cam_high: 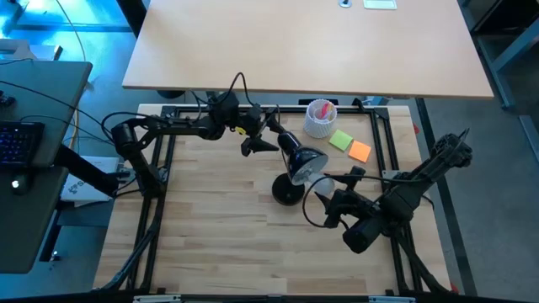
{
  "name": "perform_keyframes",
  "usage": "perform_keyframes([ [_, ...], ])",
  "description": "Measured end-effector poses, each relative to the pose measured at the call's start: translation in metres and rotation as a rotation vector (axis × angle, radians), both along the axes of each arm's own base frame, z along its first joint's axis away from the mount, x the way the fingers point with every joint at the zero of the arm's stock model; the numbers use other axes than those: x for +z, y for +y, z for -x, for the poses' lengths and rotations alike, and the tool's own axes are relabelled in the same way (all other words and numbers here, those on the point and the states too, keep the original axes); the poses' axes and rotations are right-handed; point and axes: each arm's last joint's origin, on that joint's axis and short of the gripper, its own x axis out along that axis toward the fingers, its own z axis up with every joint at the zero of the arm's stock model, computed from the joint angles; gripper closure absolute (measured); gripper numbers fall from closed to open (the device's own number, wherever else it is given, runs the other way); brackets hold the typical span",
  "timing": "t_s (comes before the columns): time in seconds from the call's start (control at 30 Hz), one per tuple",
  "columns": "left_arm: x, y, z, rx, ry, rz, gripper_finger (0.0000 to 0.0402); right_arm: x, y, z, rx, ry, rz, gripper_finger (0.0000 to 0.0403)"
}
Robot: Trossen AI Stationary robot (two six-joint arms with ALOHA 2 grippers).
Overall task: Screw lightbulb
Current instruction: Insert the lightbulb into the desk lamp
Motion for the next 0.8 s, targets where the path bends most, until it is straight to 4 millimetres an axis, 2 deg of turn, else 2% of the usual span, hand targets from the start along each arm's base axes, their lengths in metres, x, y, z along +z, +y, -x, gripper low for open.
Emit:
perform_keyframes([
  [0.27, 0.001, -0.005, -0.002, -0.004, -0.027, -0.041, 0.0082, 0.004, -0.003, -0.015, 0.052, 0.014, -0.012, 0.014],
  [0.47, 0.003, -0.01, -0.015, -0.032, -0.043, -0.059, 0.0082, 0.006, -0.007, -0.021, 0.069, 0.031, 0.007, 0.014],
  [0.7, -0.018, 0.007, -0.034, -0.04, 0.027, 0.008, 0.0082, 0.005, -0.006, -0.02, 0.072, 0.029, -0.007, 0.014],
  [0.8, -0.022, 0.006, -0.041, -0.093, 0.026, 0.003, 0.0082, 0.006, -0.004, -0.018, 0.081, 0.036, -0.002, 0.014],
])
